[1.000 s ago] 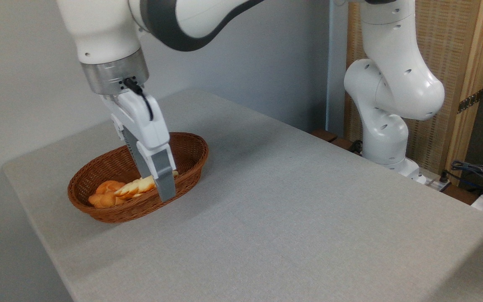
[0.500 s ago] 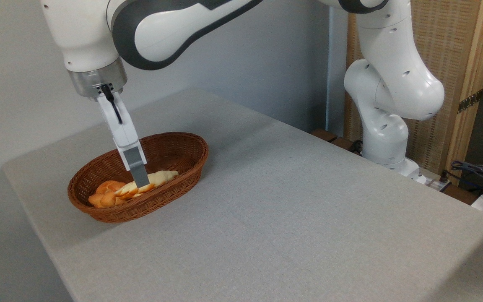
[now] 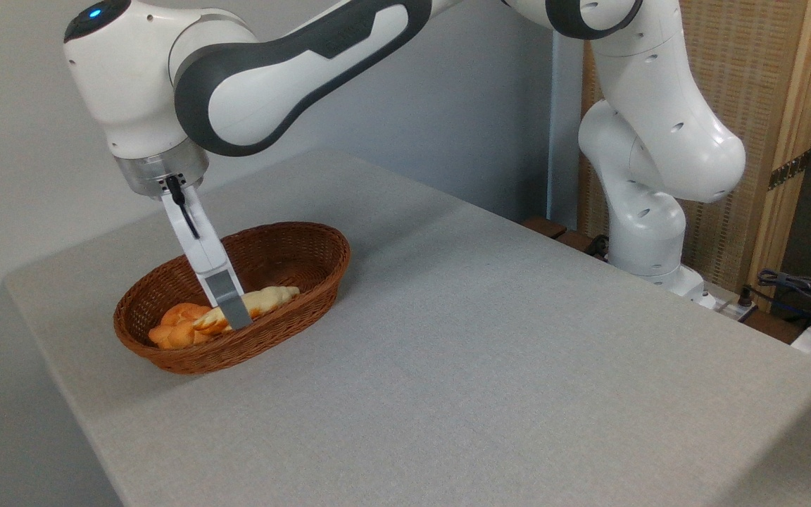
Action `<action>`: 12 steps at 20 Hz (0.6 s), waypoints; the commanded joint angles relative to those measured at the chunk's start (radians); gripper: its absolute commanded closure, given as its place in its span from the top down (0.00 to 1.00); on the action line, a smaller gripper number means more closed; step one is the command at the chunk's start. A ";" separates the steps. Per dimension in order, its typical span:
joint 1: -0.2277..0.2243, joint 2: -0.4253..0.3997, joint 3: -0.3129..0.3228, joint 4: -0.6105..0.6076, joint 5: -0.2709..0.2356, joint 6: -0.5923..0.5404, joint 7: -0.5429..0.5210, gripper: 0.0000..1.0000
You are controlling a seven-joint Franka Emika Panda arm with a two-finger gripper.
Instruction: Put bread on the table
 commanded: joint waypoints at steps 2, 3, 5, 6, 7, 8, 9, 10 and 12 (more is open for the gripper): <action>-0.004 -0.004 0.003 0.001 0.000 0.015 -0.009 1.00; -0.004 -0.003 0.003 0.001 0.000 0.015 -0.009 1.00; -0.004 -0.004 0.003 0.003 0.000 0.015 -0.009 1.00; -0.004 -0.004 0.003 0.003 0.000 0.015 -0.009 1.00; -0.004 -0.004 0.004 0.003 0.000 0.015 -0.009 1.00; -0.004 -0.004 0.004 0.003 0.000 0.015 -0.011 1.00; -0.003 -0.004 0.004 0.003 0.000 0.015 -0.017 1.00; -0.004 -0.004 0.004 0.003 0.003 0.015 -0.028 1.00; -0.004 -0.003 0.003 0.003 0.020 0.016 -0.034 1.00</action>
